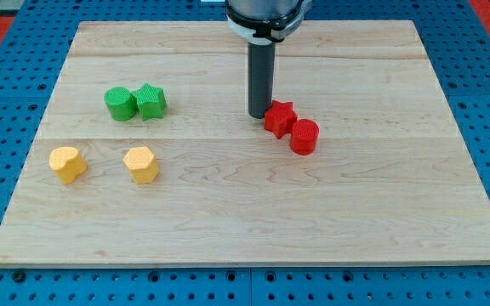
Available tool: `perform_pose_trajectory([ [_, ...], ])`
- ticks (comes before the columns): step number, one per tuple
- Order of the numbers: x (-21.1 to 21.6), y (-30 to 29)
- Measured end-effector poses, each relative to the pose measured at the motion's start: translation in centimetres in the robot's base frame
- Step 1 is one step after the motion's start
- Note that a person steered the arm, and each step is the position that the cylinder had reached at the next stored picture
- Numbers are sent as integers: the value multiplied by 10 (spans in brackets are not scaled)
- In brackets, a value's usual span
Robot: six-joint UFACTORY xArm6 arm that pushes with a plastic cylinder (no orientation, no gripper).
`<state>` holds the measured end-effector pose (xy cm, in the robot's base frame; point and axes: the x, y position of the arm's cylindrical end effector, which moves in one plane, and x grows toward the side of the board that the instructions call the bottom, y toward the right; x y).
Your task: Move the blue triangle to the center of the board
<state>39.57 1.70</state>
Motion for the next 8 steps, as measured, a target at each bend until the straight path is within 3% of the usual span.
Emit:
perform_pose_trajectory([
  [3, -34, -21],
  [5, -160, 64],
  [6, -202, 66],
  [8, -202, 16],
])
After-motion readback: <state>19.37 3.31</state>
